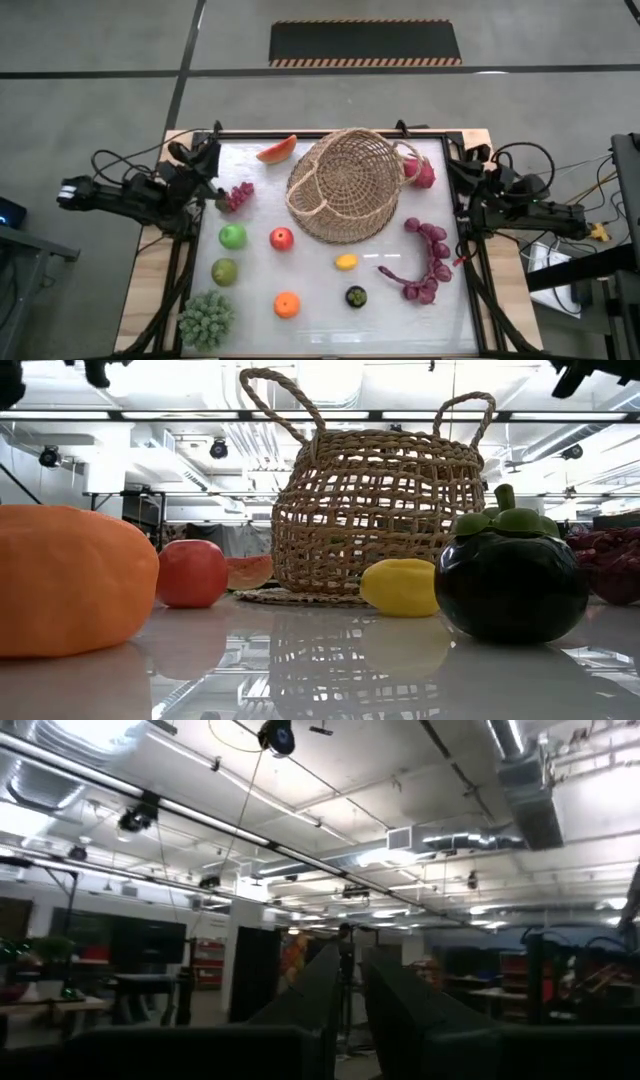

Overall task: Build produce basket
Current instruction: Put the red watermelon into the brown basket

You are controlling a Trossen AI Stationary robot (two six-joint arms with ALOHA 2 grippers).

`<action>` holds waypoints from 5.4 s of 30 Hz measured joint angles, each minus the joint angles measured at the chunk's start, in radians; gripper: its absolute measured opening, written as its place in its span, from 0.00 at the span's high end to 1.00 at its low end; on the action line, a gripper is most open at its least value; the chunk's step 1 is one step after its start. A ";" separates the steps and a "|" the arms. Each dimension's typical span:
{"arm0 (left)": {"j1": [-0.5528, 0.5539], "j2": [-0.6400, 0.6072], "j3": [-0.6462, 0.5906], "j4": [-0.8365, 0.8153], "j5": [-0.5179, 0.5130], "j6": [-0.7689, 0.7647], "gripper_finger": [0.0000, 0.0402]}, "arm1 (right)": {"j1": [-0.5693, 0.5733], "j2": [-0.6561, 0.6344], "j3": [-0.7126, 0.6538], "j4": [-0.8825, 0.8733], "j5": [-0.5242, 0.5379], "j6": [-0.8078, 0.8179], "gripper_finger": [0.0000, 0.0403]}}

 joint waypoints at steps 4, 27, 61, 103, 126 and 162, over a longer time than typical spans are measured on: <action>0.019 0.055 0.059 -0.017 -0.003 0.007 0.92 | 0.000 0.011 0.000 0.087 -0.010 -0.034 0.89; 0.295 0.441 0.726 -1.123 0.065 -0.292 1.00 | 0.000 0.021 0.009 0.048 -0.009 0.039 0.89; 0.930 1.053 0.958 -1.738 0.692 -0.164 0.75 | 0.000 0.021 0.008 -0.049 -0.009 0.127 0.89; 0.936 1.252 0.953 -1.681 0.720 -0.001 0.65 | 0.000 0.022 0.007 -0.078 -0.008 0.154 0.89; 0.816 0.872 1.025 -1.730 0.297 -0.061 0.93 | 0.000 0.022 0.007 -0.078 -0.008 0.153 0.89; 0.178 1.276 1.575 -1.579 0.392 0.032 0.93 | 0.000 0.022 0.007 -0.131 -0.008 0.151 0.89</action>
